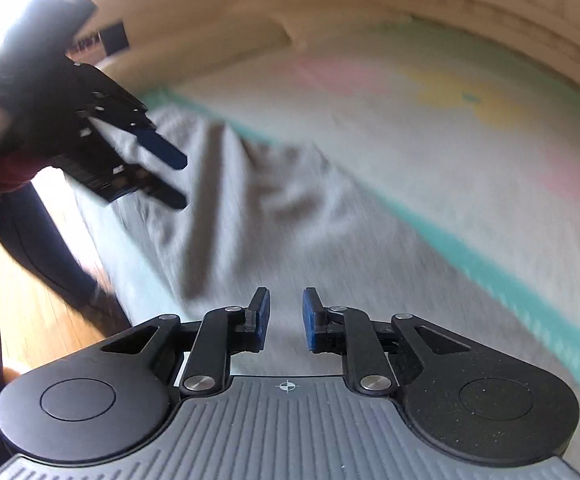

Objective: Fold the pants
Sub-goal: 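Grasp the pants cuff with the right gripper and pull it over the fold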

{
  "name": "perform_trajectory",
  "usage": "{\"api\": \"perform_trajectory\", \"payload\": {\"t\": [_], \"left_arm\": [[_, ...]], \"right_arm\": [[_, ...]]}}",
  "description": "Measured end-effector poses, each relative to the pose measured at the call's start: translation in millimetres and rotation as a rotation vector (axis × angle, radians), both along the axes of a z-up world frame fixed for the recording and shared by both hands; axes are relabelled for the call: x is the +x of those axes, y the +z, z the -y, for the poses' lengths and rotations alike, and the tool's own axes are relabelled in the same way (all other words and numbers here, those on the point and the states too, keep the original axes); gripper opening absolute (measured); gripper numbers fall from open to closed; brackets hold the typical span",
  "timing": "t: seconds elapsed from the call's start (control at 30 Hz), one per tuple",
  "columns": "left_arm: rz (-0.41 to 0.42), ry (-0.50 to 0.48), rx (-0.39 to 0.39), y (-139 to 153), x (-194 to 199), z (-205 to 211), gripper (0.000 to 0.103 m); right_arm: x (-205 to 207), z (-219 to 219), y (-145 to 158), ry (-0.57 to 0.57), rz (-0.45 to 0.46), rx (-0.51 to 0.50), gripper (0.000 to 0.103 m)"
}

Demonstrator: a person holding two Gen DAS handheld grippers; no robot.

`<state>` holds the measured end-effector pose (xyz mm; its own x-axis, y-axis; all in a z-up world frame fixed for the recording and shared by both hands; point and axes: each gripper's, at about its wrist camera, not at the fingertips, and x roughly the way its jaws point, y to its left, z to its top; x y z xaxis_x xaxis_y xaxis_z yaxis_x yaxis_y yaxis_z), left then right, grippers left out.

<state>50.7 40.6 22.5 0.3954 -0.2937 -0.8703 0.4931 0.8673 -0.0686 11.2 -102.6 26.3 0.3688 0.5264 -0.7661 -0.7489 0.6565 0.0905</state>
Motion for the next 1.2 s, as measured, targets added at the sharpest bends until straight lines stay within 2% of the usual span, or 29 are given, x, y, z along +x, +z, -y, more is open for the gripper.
{"api": "perform_trajectory", "payload": {"t": [0.13,0.3,0.37,0.47,0.57,0.77,0.8,0.83,0.97,1.03,1.13,1.2], "left_arm": [[0.019,0.196,0.095,13,25,-56,0.057],[0.006,0.410,0.236,2,49,-124,0.057],[-0.012,0.512,0.229,-5,58,-152,0.057],[-0.087,0.666,0.197,-13,63,-189,0.056],[-0.090,0.689,0.162,-11,63,-202,0.056],[-0.038,0.681,0.129,3,64,-208,0.056],[-0.038,0.680,0.119,1,68,-210,0.056],[-0.057,0.684,0.152,3,69,-212,0.056],[-0.036,0.703,0.146,12,65,-221,0.056],[-0.033,0.721,0.130,13,63,-228,0.057],[-0.035,0.750,0.111,17,61,-236,0.056],[-0.032,0.761,0.103,18,60,-240,0.056]], "right_arm": [[0,-42,1,0.045,0.061,0.010,0.018],[-12,-105,-10,0.127,0.147,-0.002,0.018],[-22,-133,-17,0.176,0.205,-0.021,0.018],[-39,-172,-24,0.239,0.271,-0.020,0.018],[-49,-212,-32,0.301,0.314,-0.027,0.023],[-57,-273,-59,0.362,0.363,-0.066,0.023],[-56,-281,-65,0.364,0.377,-0.078,0.023],[-56,-289,-69,0.364,0.394,-0.096,0.023],[-53,-305,-86,0.368,0.426,-0.145,0.023],[-53,-309,-92,0.363,0.446,-0.139,0.023],[-43,-306,-85,0.325,0.383,-0.084,0.006],[-39,-300,-72,0.287,0.347,-0.031,0.005]]}}
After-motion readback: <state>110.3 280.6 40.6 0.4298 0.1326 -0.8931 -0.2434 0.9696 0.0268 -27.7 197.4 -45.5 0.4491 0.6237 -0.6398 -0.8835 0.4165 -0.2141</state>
